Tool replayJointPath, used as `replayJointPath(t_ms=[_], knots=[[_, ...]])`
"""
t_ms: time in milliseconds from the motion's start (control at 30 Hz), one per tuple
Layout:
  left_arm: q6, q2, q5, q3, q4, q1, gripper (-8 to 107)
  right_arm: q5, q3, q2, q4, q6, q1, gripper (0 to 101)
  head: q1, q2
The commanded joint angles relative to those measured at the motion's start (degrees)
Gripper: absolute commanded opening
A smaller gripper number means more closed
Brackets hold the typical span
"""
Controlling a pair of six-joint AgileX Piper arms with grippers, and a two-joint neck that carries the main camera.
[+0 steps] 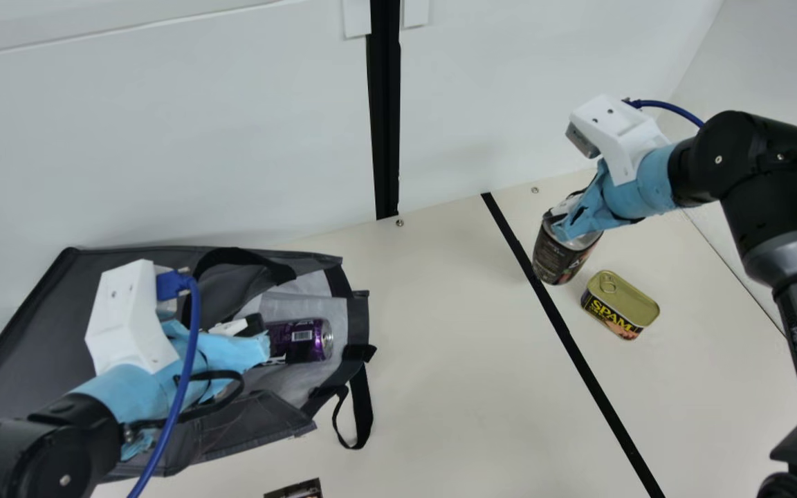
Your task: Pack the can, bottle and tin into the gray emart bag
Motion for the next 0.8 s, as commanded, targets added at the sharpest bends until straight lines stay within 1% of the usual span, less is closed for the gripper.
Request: replayJointPath(t_ms=[0,767], knots=[[0.0,0.0,0.0,0.0,0.0,0.0,10,0.0,0.5,-0.5,-0.2,0.2,0.7,0,-1.3,0.0],[0.0,0.0,0.0,0.0,0.0,0.0,10,0.8,5.8,-6.7,-2.2,4.0,11.6,0,-1.3,0.0]])
